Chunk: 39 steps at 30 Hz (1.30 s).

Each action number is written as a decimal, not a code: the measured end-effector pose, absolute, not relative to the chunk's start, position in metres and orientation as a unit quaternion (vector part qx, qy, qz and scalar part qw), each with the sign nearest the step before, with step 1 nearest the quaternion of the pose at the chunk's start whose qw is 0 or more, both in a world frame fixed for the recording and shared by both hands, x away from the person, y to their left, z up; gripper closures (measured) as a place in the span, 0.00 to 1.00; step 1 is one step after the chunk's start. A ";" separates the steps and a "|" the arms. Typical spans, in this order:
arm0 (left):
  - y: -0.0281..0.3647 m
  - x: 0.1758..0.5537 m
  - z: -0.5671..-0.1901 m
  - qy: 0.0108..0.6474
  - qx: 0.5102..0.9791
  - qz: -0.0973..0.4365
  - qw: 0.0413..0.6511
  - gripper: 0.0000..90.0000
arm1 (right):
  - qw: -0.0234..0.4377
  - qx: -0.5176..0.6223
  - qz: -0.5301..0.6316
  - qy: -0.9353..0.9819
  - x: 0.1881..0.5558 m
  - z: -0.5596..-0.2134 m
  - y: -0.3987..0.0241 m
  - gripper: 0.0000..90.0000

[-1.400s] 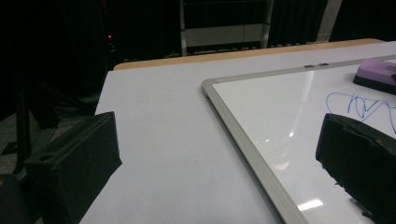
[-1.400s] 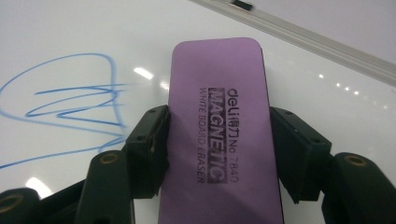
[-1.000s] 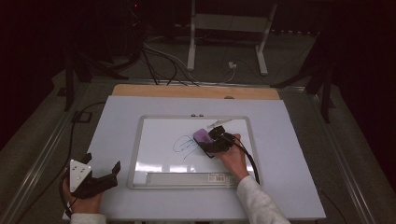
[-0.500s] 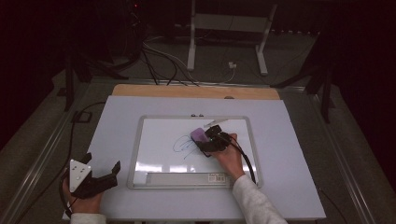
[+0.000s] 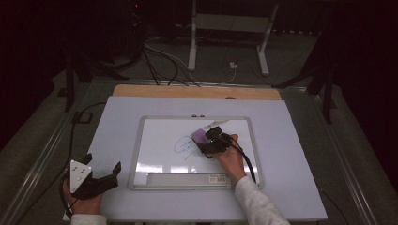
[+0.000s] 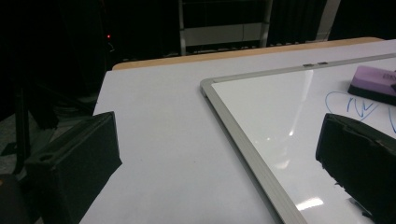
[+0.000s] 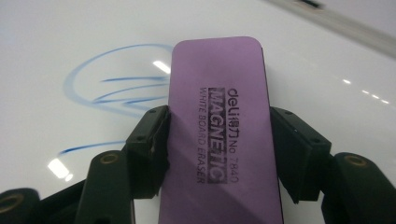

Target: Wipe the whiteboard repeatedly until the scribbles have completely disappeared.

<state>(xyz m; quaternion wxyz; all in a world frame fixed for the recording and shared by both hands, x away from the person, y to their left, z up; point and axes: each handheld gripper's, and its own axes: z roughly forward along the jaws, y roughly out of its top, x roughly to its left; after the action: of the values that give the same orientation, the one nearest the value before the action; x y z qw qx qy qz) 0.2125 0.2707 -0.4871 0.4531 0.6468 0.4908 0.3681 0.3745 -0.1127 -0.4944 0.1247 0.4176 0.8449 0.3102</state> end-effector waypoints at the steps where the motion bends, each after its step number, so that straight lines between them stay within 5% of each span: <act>1: 0.271 0.212 -0.487 0.491 0.646 0.368 0.454 0.01 | 0.114 0.413 0.313 0.848 0.373 -0.495 -0.111 0.46; 5: 0.271 0.212 -0.487 0.493 0.644 0.368 0.455 0.01 | 0.108 0.398 0.316 0.854 0.368 -0.495 -0.107 0.46; 12: 0.271 0.213 -0.487 0.492 0.644 0.368 0.455 0.01 | 0.165 0.434 0.294 0.835 0.376 -0.494 -0.115 0.46; 19: 0.271 0.212 -0.487 0.493 0.644 0.368 0.455 0.01 | 0.107 0.397 0.313 0.856 0.360 -0.494 -0.101 0.46; 27: 0.271 0.213 -0.487 0.493 0.644 0.368 0.455 0.01 | 0.174 0.421 0.287 0.842 0.372 -0.493 -0.107 0.46; 30: 0.271 0.213 -0.488 0.492 0.646 0.367 0.454 0.01 | 0.172 0.424 0.290 0.841 0.373 -0.493 -0.105 0.46; 35: 0.271 0.213 -0.487 0.491 0.646 0.368 0.453 0.01 | 0.100 0.383 0.315 0.863 0.362 -0.494 -0.094 0.46; 39: 0.271 0.213 -0.487 0.493 0.644 0.368 0.455 0.01 | 0.111 0.375 0.310 0.867 0.364 -0.493 -0.091 0.46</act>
<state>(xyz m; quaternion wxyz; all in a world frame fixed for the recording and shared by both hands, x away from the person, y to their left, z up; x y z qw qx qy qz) 0.2125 0.2712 -0.4872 0.4545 0.6442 0.4928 0.3681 0.3643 -0.0909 -0.4933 0.1108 0.3751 0.8667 0.3098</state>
